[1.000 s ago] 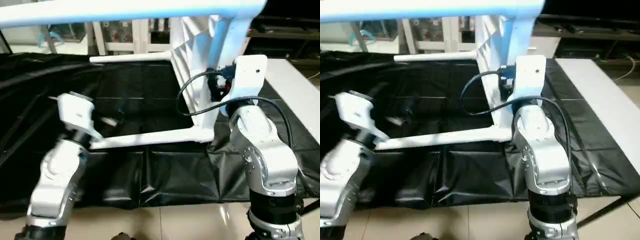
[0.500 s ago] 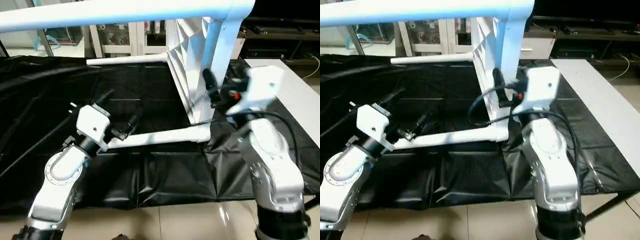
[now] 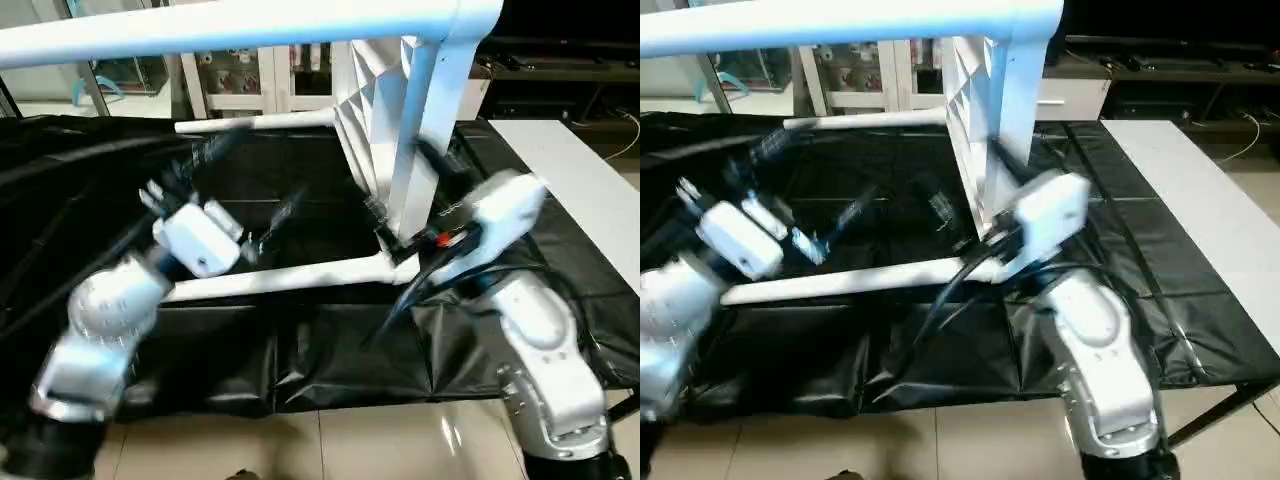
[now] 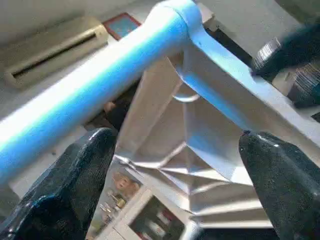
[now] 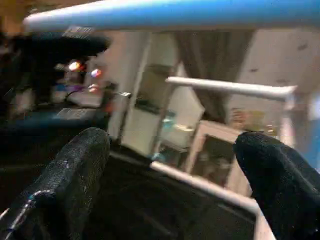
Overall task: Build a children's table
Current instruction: Flip table
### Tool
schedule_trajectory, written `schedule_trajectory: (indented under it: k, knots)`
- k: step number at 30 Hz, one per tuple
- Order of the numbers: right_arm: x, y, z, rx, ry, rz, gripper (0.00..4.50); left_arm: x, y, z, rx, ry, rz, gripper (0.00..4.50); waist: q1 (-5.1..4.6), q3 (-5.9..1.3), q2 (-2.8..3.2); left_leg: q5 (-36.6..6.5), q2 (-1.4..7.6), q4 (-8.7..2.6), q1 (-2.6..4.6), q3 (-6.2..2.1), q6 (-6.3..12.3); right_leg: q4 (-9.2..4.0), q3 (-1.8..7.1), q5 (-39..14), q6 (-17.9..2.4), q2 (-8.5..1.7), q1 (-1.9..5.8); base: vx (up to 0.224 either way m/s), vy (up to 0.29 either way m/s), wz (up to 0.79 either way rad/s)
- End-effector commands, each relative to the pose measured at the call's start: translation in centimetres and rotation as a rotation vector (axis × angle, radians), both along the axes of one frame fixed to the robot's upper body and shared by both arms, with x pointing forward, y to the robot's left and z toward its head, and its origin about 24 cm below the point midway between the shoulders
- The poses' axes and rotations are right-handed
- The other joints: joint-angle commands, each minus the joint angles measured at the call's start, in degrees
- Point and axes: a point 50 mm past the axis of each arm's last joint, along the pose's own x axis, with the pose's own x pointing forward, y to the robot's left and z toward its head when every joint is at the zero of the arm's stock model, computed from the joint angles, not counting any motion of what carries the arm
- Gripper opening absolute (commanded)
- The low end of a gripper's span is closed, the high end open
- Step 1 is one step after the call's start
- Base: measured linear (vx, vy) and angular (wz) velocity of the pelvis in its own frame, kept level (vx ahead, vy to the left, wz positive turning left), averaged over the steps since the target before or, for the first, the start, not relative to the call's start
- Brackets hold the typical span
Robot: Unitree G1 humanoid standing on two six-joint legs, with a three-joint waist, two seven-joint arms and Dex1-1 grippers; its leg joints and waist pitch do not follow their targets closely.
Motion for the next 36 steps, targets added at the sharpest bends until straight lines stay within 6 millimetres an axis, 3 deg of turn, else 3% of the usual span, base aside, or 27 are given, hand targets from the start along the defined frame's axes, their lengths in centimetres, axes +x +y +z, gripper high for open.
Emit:
schedule_trajectory:
  k: [1,4,5,8,10,11,12,16,19,27,28,29,31,32,36]
  knots:
    - [0.0,0.1,-0.6,-0.040,0.010,0.021,4.37,0.3,0.1,0.3,0.022,-0.009,0.023,4.50,0.02,-3.15,0.46,-19.8,3.24,-5.60,0.95,-2.14,-2.58,-5.57,3.42,-20.5,-6.0,-4.37,1.56,0.000,0.000,0.00]
    - [0.2,0.5,-1.9,-0.085,0.043,0.034,4.37,0.8,0.7,2.1,0.046,-0.094,0.080,4.50,0.02,-3.30,0.07,-18.9,3.18,-5.48,1.00,-2.00,-2.37,-5.56,3.37,-19.3,-6.2,-4.19,1.43,0.000,0.000,0.00]
    - [0.2,0.5,-1.9,-0.085,0.043,0.034,4.37,0.8,0.7,2.1,0.046,-0.094,0.080,4.50,0.02,-3.30,0.07,-18.9,3.18,-5.48,1.00,-2.00,-2.37,-5.56,3.37,-19.3,-6.2,-4.19,1.43,0.000,0.000,0.00]
    - [1.0,0.5,-3.3,-0.119,0.132,-0.013,4.37,1.5,2.3,4.6,0.115,-0.195,0.188,4.50,0.00,-3.46,0.05,-16.9,3.14,-5.40,0.83,-2.09,-2.15,-5.04,3.26,-15.8,-7.4,-4.12,1.67,0.000,0.000,0.00]
    - [1.0,0.5,-3.3,-0.119,0.132,-0.013,4.37,1.5,2.3,4.6,0.115,-0.195,0.188,4.50,-0.05,-3.44,0.20,-16.4,3.06,-5.37,0.77,-2.08,-2.30,-4.81,3.27,-14.9,-7.8,-4.12,1.73,0.000,0.000,0.00]
    - [1.4,0.3,-4.1,-0.150,0.171,-0.043,4.37,2.1,3.5,5.9,0.151,-0.232,0.271,4.50,-0.05,-3.41,0.04,-16.3,3.10,-5.38,0.77,-2.02,-2.38,-4.86,3.28,-14.8,-7.9,-4.11,1.74,0.000,0.000,0.00]
    - [1.5,0.4,-4.4,-0.153,0.182,-0.048,4.37,2.5,4.2,6.7,0.161,-0.257,0.334,4.50,0.01,-3.51,0.29,-16.2,3.04,-5.29,0.92,-2.04,-2.45,-4.75,3.33,-14.7,-8.0,-4.18,1.63,0.000,0.000,0.00]
    - [1.5,0.5,-4.4,-0.123,0.195,-0.034,4.37,3.0,5.0,7.7,0.202,-0.304,0.427,4.50,0.09,-3.58,0.31,-15.5,3.23,-5.26,0.90,-2.09,-2.64,-4.61,3.35,-12.7,-8.5,-4.32,1.72,0.000,0.000,0.00]
    - [0.9,1.1,-4.2,-0.061,0.199,0.069,4.37,3.3,5.3,8.7,0.282,-0.366,0.468,4.50,0.07,-3.61,0.43,-16.2,3.23,-5.31,0.81,-2.16,-2.05,-4.59,3.32,-12.1,-8.5,-4.29,1.77,0.000,0.000,0.00]
    - [-0.4,2.1,-2.6,0.003,0.121,0.218,4.37,4.8,6.8,8.7,0.400,-0.284,0.544,4.50,0.35,-3.42,0.66,-18.7,3.34,-5.44,0.99,-2.37,-2.66,-4.81,3.38,-15.0,-8.6,-4.59,1.46,0.000,0.000,0.00]
    - [-0.5,2.1,-2.4,0.010,0.113,0.226,4.37,4.9,7.0,8.6,0.402,-0.265,0.546,4.50,0.44,-3.41,1.10,-19.3,3.37,-5.47,1.04,-2.47,-2.87,-4.81,3.40,-15.6,-8.5,-4.61,1.36,0.000,0.000,0.00]
    - [-0.5,2.2,-2.4,0.011,0.112,0.227,4.37,4.9,7.0,8.6,0.402,-0.263,0.546,4.50,0.34,-3.40,0.95,-19.4,3.39,-5.52,1.00,-2.44,-2.98,-4.88,3.40,-15.5,-8.5,-4.54,1.36,0.000,0.000,0.00]
    - [-0.6,2.2,-2.3,0.019,0.105,0.234,4.50,4.9,7.1,8.6,0.403,-0.253,0.549,4.23,0.46,-3.40,0.93,-20.4,3.42,-5.59,1.12,-2.51,-3.35,-4.88,3.36,-15.8,-9.0,-4.59,1.27,0.000,0.000,0.00]
    - [-0.6,2.2,-2.2,0.022,0.103,0.235,4.50,4.9,7.2,8.6,0.397,-0.246,0.543,4.17,0.54,-3.40,1.21,-20.7,3.41,-5.57,1.16,-2.54,-3.44,-4.88,3.38,-15.9,-9.1,-4.63,1.22,0.000,0.000,0.00]
    - [-0.7,2.2,-2.2,0.024,0.095,0.234,4.50,5.0,7.4,8.4,0.376,-0.219,0.544,3.77,0.63,-3.38,1.10,-21.6,3.39,-5.62,1.10,-2.60,-3.58,-4.97,3.38,-16.4,-9.2,-4.66,1.23,0.000,0.000,0.00]
